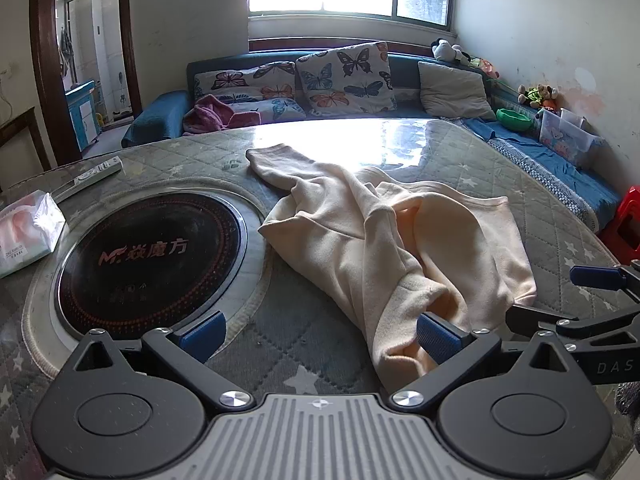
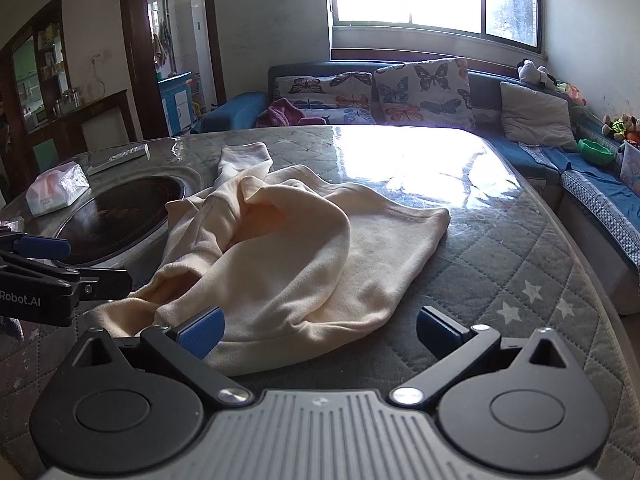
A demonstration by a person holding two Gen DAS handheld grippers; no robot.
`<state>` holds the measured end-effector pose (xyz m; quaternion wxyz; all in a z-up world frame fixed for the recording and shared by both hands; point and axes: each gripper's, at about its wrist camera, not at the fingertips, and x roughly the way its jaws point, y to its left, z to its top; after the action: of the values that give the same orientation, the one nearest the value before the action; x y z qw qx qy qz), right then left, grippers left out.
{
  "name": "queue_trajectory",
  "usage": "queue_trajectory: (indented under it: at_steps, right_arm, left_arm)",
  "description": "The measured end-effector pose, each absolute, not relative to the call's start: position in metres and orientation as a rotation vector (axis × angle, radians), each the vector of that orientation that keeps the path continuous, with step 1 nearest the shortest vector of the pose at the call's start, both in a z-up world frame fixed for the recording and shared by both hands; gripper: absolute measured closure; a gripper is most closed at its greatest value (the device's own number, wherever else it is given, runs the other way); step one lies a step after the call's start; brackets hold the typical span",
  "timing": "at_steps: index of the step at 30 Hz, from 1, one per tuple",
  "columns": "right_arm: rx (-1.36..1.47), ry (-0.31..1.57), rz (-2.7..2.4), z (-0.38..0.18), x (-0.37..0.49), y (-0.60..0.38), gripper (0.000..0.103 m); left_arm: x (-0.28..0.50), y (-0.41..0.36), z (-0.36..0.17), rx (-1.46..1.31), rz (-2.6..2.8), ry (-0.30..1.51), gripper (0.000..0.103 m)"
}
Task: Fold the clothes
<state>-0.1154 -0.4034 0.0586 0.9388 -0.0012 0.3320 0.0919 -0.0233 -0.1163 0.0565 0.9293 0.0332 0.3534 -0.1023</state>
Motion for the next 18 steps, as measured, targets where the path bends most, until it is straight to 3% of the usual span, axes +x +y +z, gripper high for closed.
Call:
queue_trajectory:
  at_steps: [18]
  right_arm:
    - [-0.053,0.645,0.214,0.075,-0.078,-0.401,0.0]
  left_arm:
    - [0.013,-0.121,0.065,0.056,-0.247,0.707,0.0]
